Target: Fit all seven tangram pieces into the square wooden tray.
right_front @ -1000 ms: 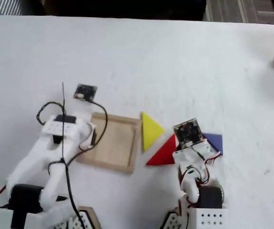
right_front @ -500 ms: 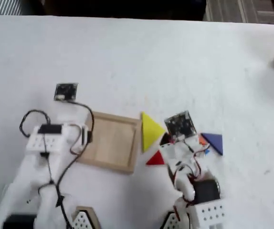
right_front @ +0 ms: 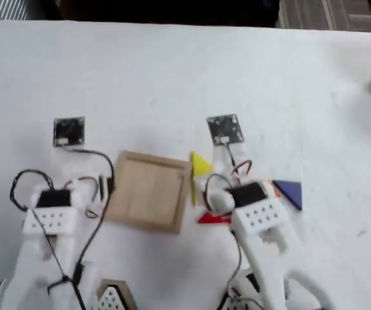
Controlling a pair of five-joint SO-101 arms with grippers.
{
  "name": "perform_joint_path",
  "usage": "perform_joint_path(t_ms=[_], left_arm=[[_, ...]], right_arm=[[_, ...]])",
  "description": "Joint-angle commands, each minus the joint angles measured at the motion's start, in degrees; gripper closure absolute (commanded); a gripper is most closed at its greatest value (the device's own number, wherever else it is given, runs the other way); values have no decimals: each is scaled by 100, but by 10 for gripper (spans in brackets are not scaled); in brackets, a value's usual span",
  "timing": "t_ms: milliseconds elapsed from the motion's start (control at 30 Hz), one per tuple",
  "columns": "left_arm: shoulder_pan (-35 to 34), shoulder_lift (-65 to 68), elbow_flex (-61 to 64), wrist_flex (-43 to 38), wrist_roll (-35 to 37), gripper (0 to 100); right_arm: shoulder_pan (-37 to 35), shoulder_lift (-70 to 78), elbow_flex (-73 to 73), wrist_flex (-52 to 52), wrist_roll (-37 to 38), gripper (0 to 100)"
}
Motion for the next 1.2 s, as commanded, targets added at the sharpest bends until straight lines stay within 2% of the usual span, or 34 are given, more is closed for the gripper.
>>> perform_joint_path(t_ms=[0, 200, 400, 633, 933, 1033, 1167], left_arm=[[-57, 840, -695, -167, 35, 777], [-57, 1991, -1380, -132, 26, 779], [-57, 2132, -1477, -132, 26, 780], [-66, 2132, -1468, -123, 26, 781], [-66, 2132, -1468, -123, 26, 781], [-66, 2132, -1468, -123, 26, 781], [-48, 2132, -1468, -123, 26, 781]], right_arm=[[-66, 470, -281, -620, -360, 673], [-312, 1086, -281, -1464, -404, 673], [-400, 1851, -316, -1938, -325, 675], [-426, 2176, -721, -1314, 255, 746], [-356, 2185, -738, -1288, 299, 754], [-48, 2176, -738, -1279, 299, 754], [725, 2176, -905, -927, 308, 752]])
